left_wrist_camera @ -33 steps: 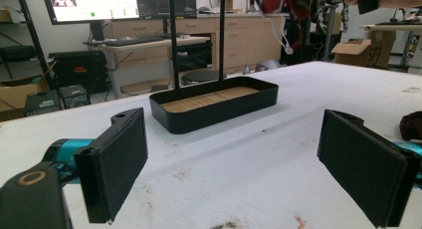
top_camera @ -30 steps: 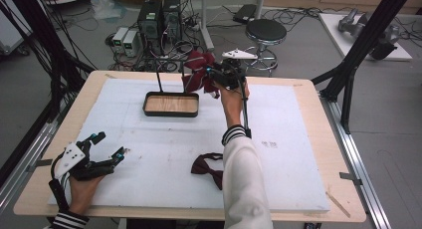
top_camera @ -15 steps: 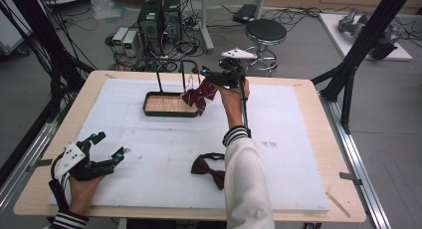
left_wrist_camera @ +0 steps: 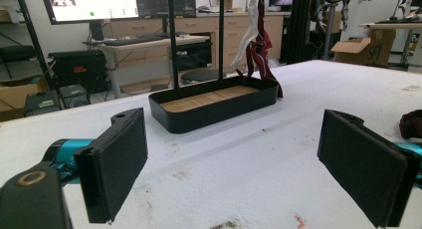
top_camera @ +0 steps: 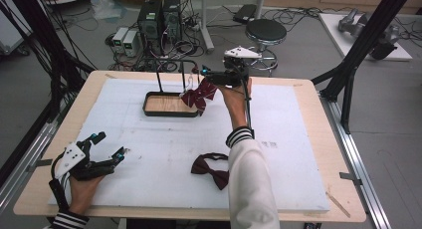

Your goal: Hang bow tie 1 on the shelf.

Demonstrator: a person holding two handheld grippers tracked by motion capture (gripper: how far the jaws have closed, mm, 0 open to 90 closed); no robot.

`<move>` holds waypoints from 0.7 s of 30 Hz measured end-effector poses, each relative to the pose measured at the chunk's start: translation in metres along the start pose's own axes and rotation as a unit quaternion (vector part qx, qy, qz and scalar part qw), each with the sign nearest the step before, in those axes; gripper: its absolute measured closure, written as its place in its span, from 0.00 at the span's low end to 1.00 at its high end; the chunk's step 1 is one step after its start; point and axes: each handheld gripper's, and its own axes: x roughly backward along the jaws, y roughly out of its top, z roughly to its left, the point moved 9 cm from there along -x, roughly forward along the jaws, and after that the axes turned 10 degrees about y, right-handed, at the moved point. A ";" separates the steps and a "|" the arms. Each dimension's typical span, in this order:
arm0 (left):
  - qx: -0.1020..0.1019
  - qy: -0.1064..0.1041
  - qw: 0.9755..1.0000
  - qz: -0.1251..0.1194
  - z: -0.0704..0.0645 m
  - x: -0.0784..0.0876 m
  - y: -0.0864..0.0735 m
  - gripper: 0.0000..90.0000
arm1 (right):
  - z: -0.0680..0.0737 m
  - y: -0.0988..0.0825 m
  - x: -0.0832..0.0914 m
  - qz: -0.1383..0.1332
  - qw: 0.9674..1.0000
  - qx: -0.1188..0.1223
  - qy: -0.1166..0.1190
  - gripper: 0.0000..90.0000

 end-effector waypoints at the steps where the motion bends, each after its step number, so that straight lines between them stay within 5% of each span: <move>1: 0.000 -0.001 1.000 0.000 0.000 0.000 0.000 0.14 | -0.001 0.002 0.005 -0.005 1.000 0.000 0.002 0.13; 21: 0.006 -0.002 1.000 -0.007 0.000 0.001 0.001 0.14 | 0.002 0.017 0.099 -0.045 0.999 0.010 -0.002 0.13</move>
